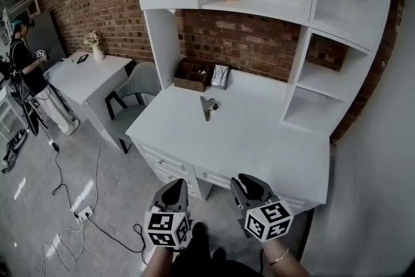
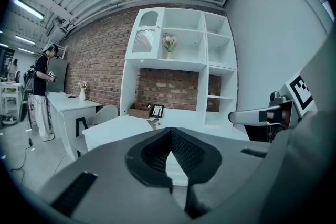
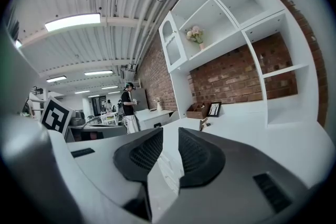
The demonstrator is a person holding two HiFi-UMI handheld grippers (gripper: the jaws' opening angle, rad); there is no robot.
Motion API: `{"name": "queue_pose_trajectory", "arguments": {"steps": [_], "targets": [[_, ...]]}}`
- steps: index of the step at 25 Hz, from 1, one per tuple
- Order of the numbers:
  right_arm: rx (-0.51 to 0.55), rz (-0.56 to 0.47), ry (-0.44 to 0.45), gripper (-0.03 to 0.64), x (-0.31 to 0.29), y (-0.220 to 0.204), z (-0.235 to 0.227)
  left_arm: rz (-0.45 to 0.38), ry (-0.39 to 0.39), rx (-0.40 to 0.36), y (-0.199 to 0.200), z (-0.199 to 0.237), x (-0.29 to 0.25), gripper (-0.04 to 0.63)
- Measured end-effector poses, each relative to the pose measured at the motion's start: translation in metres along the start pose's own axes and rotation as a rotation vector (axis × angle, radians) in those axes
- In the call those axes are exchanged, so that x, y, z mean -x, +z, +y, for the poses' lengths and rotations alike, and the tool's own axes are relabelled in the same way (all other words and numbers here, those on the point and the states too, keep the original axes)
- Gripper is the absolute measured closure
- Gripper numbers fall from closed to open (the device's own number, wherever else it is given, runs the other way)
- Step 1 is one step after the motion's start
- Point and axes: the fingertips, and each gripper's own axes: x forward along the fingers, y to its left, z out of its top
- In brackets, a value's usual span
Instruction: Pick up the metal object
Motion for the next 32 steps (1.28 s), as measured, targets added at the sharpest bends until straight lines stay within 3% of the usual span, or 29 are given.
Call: {"name": "queue_pose_trajectory", "arguments": {"steps": [14, 32], "targets": [[-0.059, 0.037, -0.023, 0.405, -0.055, 0.000, -0.041, 0.024, -0.012, 0.024, -0.001, 0.027, -0.062, 0.588], [-0.167, 0.104, -0.086, 0.354, -0.224, 0.014, -0.106, 0.071, -0.043, 0.063, 0.018, 0.133, -0.200, 0.586]]}}
